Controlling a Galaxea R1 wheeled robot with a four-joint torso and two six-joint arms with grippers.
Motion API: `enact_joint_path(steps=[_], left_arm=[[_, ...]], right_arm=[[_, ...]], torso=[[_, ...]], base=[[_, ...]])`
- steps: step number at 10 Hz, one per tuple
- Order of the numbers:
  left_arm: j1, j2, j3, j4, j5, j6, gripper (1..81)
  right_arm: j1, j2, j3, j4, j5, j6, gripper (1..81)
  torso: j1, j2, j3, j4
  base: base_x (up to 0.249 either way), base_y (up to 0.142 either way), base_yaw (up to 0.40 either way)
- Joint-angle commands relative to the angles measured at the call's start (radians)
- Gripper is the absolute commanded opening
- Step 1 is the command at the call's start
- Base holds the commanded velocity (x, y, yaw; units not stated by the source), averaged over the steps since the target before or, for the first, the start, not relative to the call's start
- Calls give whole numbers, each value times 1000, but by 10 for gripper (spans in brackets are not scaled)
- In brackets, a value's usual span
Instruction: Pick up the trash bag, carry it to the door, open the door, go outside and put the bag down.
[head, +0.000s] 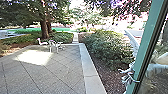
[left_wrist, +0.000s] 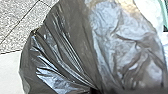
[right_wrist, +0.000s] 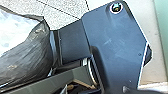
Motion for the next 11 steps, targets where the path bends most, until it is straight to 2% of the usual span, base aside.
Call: enact_joint_path(steps=[1,11], left_arm=[[-40,5,2,8,63,5,10],[-40,0,2,5,63,5,10]], right_arm=[[37,9,2,3,-58,-2,811],[41,6,5,3,-59,0,811]], torso=[[0,0,0,0],[-1,-1,0,0]], base=[[122,0,0],[121,0,0]])
